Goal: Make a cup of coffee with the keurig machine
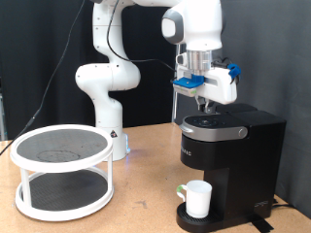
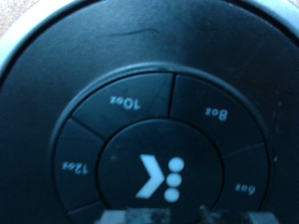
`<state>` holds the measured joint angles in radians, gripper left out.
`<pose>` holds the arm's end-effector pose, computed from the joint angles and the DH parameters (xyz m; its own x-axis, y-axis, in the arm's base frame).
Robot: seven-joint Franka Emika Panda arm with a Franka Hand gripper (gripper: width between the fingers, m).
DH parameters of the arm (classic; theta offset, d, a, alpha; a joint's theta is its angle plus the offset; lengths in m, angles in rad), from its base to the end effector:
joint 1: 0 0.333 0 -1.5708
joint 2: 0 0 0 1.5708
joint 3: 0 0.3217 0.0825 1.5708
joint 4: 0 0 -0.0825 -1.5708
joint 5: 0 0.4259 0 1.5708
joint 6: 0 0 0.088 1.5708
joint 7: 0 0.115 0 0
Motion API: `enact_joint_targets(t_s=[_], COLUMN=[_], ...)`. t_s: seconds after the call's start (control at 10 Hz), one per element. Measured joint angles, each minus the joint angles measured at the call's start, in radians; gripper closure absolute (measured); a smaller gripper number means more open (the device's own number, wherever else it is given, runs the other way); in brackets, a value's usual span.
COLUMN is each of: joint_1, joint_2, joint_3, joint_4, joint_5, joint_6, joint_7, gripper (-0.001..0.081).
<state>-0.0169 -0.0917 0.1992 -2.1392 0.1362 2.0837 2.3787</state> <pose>0.5506 0.1106 0.4263 -0.6364 -0.7657 -0.0937 -0.7712 0.6345 0.0523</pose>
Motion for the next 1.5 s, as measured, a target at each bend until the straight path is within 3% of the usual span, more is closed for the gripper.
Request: enact_joint_targets(t_s=[0.8,1.5], joint_1=[-0.004,-0.025], joint_2=[0.049,0.118], joint_3=[-0.005,-0.022], joint_4=[0.009,0.113], joint_5=[0.014,0.103], joint_6=[-0.001,-0.183], joint_7=[0.005,-0.021], gripper=[0.0806,0.0806])
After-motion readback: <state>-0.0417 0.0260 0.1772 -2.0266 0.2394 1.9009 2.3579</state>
